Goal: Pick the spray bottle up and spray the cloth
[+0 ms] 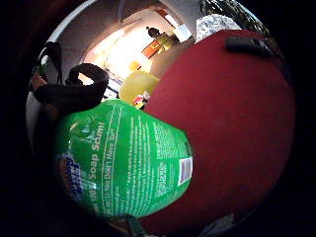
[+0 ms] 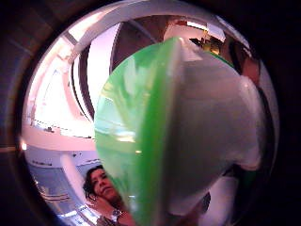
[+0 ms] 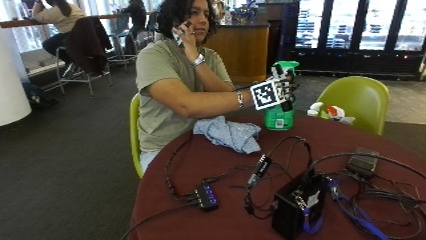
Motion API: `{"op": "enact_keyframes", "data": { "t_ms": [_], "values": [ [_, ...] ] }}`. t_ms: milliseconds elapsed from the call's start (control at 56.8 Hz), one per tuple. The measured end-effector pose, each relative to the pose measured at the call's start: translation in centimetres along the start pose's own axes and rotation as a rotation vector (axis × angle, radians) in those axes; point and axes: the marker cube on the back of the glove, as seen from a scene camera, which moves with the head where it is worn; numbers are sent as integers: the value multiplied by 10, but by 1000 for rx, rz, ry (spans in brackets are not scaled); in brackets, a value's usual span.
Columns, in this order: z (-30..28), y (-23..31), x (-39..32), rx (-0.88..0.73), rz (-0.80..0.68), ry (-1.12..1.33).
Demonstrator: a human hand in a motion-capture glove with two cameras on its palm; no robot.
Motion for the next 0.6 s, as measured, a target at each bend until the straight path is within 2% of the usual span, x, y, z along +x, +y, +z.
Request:
{"op": "enact_keyframes", "data": {
  "t_ms": [141,247,388,511,599],
  "values": [
    [-10,-12,2,79,-4,16],
    [2,1,0,16,1,5],
    [-5,-4,2,36,20,24],
    [-13,22,-1,-210,96,89],
    [-30,45,1,-222,115,275]
  ]
}}
